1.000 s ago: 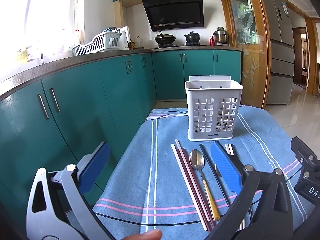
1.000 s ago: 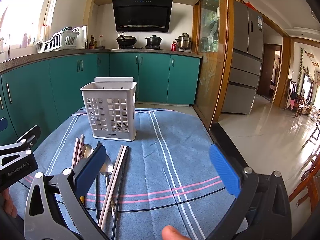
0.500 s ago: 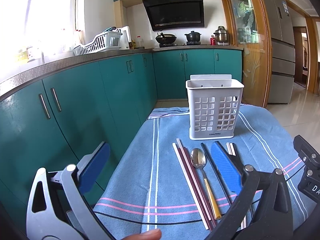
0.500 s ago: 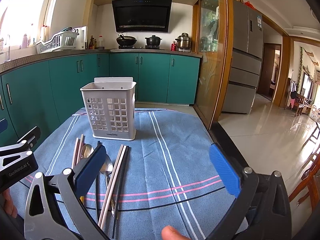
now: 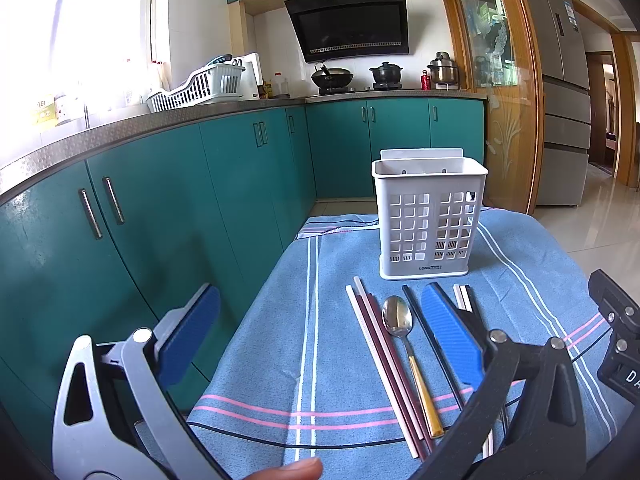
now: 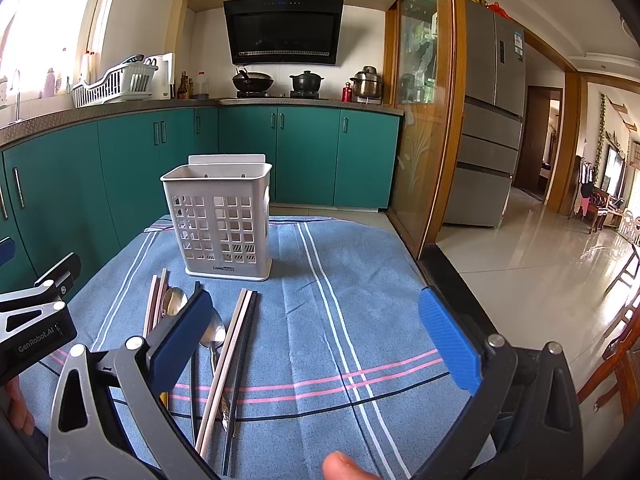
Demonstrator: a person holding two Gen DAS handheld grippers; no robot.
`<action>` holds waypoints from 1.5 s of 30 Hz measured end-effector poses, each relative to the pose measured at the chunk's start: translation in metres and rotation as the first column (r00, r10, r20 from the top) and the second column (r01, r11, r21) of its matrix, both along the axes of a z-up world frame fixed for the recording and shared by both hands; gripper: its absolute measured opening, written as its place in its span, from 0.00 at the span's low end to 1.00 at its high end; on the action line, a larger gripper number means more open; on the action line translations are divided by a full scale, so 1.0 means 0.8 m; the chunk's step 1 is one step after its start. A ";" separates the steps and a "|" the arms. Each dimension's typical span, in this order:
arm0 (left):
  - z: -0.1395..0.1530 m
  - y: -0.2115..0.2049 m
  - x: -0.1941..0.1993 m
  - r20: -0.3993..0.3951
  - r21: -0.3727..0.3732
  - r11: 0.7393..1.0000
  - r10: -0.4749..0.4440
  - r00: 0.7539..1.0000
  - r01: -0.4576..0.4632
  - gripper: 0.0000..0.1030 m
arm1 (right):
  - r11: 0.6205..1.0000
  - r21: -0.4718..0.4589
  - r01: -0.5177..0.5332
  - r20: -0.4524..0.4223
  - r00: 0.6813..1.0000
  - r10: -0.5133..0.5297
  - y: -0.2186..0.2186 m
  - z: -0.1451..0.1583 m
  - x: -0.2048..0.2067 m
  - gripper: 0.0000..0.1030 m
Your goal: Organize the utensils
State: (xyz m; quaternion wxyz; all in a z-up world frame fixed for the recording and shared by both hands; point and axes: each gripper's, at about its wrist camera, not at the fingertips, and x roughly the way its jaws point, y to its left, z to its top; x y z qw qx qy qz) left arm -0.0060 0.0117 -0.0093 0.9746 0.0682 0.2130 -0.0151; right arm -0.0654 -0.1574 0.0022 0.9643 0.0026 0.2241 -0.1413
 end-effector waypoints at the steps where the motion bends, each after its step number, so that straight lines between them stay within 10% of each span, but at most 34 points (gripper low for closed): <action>1: -0.001 0.000 0.000 0.000 0.001 1.000 0.000 1.000 0.000 0.97 | 1.000 0.001 0.000 -0.001 1.000 0.000 0.000 0.000 0.000 0.97; 45: -0.008 -0.002 0.003 -0.025 0.013 1.000 -0.006 1.000 0.007 0.97 | 0.998 -0.042 0.039 -0.075 0.996 -0.042 -0.006 -0.014 0.009 0.97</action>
